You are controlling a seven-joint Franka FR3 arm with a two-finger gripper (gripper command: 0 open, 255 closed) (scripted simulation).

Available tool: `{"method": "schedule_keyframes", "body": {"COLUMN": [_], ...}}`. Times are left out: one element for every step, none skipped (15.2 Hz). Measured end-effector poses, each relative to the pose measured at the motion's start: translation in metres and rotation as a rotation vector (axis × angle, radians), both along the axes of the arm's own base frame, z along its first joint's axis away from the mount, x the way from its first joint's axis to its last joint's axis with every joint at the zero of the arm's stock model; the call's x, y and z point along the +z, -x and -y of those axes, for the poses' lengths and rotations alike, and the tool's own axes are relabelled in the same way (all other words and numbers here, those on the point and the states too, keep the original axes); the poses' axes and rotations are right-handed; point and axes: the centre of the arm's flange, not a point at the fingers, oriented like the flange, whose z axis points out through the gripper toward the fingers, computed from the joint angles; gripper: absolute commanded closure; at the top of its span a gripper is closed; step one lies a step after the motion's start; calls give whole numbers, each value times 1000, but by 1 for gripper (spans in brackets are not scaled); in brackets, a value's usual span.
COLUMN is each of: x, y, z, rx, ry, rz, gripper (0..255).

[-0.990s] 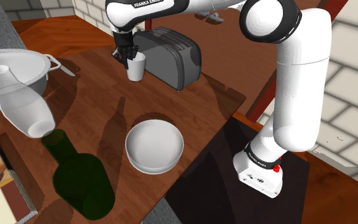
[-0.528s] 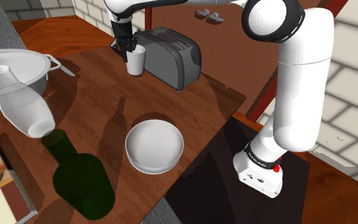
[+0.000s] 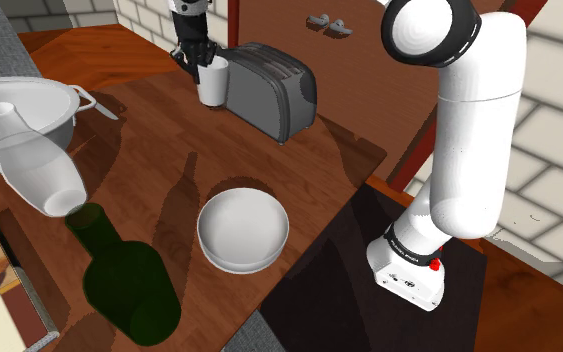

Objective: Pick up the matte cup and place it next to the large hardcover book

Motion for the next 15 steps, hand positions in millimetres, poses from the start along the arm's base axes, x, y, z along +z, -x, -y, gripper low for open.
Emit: {"method": "schedule_keyframes", "body": {"x": [7, 12, 17, 22, 27, 32, 37, 43, 48, 54, 59, 64, 69, 73, 75], "y": [1, 1, 2, 2, 1, 0, 0, 1, 1, 0, 0, 1, 2, 2, 4], "z": [1, 0, 0, 0, 0, 0, 0, -1, -1, -1, -1, -1, 0, 0, -6], "rx": [0, 0, 0, 0, 0, 0, 0, 0, 0, 0, 0, 0, 0, 0, 0], "ry": [0, 0, 0, 0, 0, 0, 0, 0, 0, 0, 0, 0, 0, 0, 0], "rz": [0, 0, 0, 0, 0, 0, 0, 0, 0, 0, 0, 0, 0, 0, 0], "gripper": [255, 255, 255, 255, 255, 255, 255, 255, 255, 255, 255, 255, 255, 255, 255]}}
